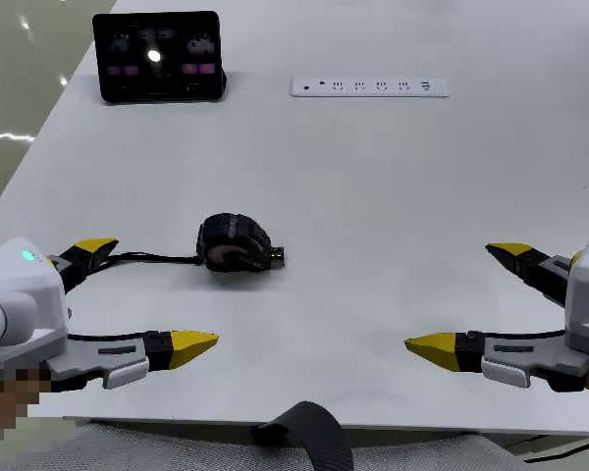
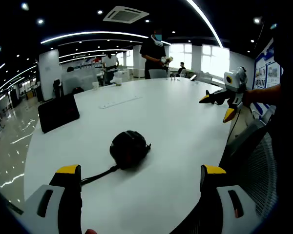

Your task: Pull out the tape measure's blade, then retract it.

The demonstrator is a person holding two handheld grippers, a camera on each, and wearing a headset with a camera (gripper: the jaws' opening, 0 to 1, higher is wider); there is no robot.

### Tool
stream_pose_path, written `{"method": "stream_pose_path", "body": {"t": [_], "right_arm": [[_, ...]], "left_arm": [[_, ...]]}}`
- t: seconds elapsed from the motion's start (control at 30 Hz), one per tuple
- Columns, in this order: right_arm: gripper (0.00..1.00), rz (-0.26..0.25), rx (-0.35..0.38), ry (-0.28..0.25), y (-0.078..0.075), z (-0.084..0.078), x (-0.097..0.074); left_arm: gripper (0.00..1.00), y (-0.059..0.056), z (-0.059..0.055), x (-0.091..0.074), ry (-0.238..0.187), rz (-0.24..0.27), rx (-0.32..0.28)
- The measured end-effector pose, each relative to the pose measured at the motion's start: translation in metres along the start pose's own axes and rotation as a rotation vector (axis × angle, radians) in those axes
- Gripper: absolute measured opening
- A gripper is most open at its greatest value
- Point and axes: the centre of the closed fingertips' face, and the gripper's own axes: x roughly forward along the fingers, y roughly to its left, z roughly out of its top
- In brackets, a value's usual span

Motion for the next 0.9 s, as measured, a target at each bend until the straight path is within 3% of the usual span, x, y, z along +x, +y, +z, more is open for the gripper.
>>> {"method": "stream_pose_path", "body": {"t": [0.9], "right_arm": [[0.93,0.021,0.003,0.026,0.0044,-0.0048,0.0]], "left_arm": [[0.99,-0.0023,-0.0032,0.0006,0.014,-0.014,0.012]]}}
